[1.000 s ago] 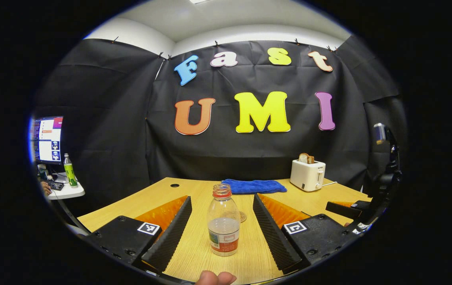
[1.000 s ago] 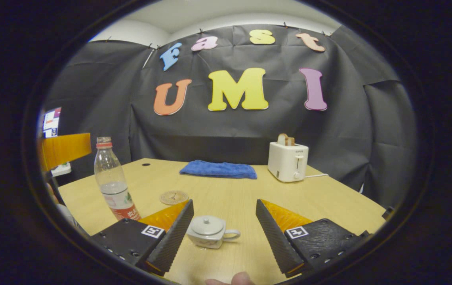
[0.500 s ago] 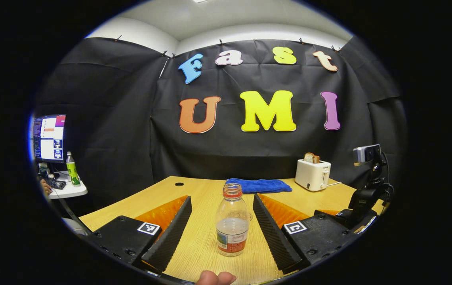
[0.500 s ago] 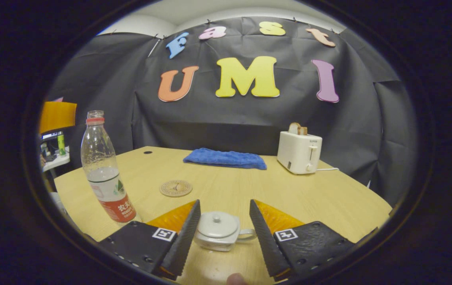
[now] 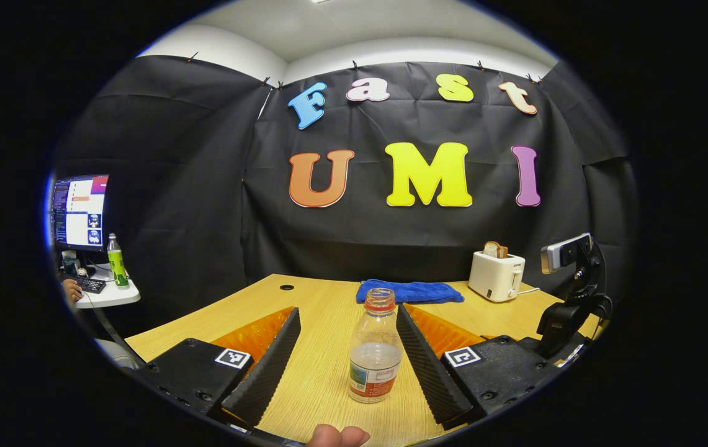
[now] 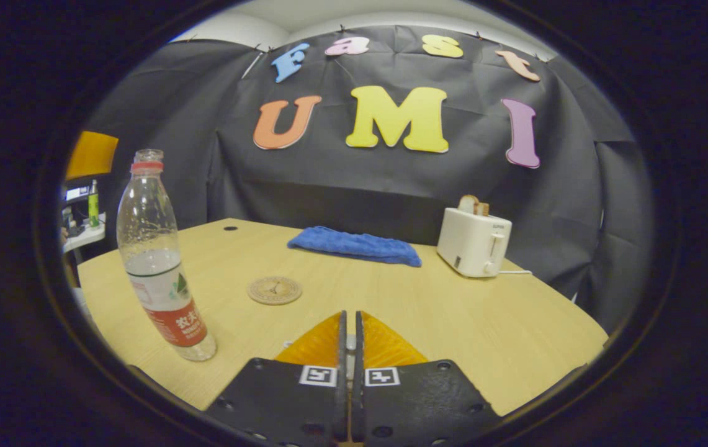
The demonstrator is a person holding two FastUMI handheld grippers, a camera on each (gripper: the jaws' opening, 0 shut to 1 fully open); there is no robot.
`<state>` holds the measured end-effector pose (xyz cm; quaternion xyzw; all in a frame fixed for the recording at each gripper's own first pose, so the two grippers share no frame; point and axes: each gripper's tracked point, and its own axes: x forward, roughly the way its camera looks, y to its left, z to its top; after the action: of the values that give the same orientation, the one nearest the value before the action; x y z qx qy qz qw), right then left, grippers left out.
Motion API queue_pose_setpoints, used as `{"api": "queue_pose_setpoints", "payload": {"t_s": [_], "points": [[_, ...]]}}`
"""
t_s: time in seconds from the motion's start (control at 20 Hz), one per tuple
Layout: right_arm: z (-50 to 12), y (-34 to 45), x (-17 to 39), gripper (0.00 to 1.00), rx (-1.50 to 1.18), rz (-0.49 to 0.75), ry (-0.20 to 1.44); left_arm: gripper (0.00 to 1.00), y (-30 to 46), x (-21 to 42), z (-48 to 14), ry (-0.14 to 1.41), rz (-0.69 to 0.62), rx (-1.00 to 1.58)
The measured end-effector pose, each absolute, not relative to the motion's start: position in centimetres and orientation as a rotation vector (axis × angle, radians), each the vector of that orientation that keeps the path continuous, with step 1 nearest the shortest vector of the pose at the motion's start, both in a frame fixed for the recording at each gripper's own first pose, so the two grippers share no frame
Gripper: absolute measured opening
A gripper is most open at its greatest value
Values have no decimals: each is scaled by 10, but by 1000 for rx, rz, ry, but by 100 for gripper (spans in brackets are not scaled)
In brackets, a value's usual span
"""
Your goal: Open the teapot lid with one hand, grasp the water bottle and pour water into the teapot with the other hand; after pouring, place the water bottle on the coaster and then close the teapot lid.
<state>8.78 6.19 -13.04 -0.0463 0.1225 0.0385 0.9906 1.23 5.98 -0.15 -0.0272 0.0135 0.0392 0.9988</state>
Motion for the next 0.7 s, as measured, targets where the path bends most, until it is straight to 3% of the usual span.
{"api": "queue_pose_setpoints", "payload": {"t_s": [0.1,0.2,0.7], "points": [[-125,66,89,8,-90,87,241,97,60,12,-1,27,78,-56],[-128,65,90,0,-82,93,243,97,60,12,-2,27,76,-60],[-93,56,89,0,-29,143,170,98,48,2,-62,142,-13,-77]]}}
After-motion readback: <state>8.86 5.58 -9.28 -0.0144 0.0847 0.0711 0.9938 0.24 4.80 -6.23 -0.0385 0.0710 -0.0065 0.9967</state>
